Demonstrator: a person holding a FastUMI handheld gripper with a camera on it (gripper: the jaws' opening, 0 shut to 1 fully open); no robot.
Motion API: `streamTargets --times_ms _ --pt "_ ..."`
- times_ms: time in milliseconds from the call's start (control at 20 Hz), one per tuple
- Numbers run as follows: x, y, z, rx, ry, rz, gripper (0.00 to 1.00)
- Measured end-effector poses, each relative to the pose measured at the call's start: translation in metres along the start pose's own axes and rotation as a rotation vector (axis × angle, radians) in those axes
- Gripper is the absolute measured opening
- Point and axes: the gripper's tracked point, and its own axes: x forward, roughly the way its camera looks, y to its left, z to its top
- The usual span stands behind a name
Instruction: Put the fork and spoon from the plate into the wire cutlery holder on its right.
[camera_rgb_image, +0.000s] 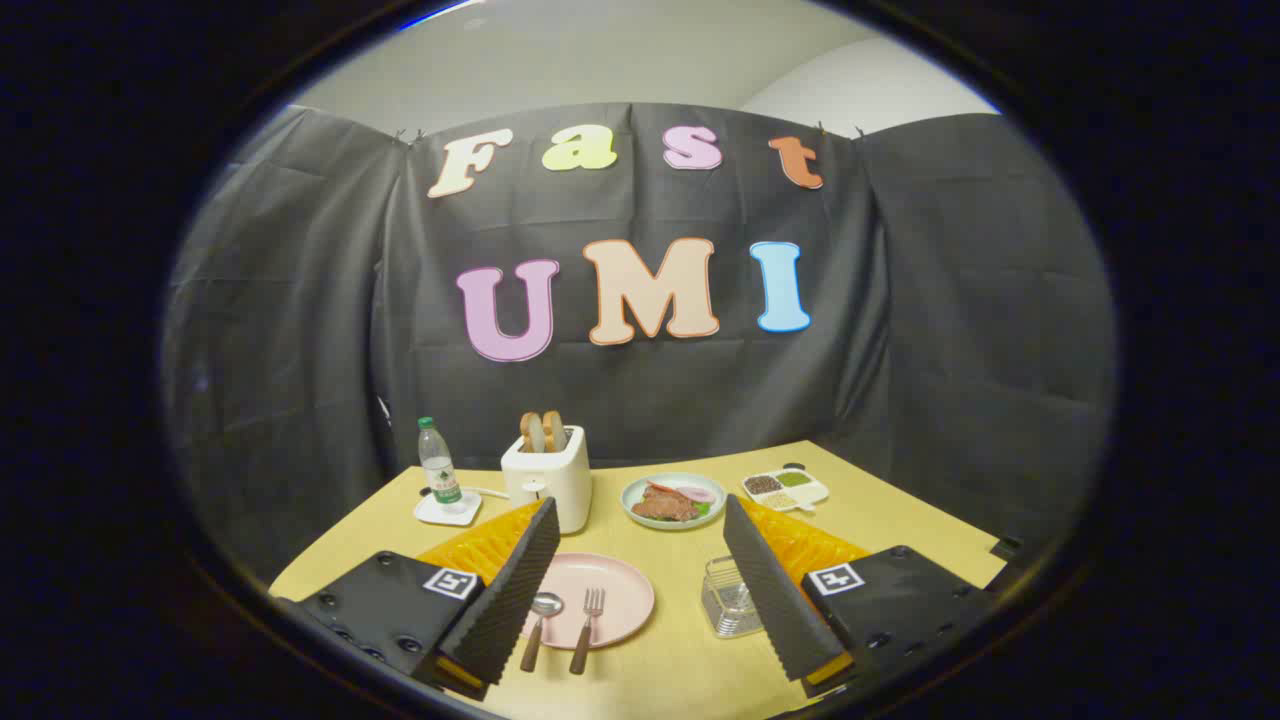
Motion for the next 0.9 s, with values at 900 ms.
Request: streamTargets --times_ms 900 --pt "0.008 0.0 -0.021 0.012 0.062 0.001 1.0"
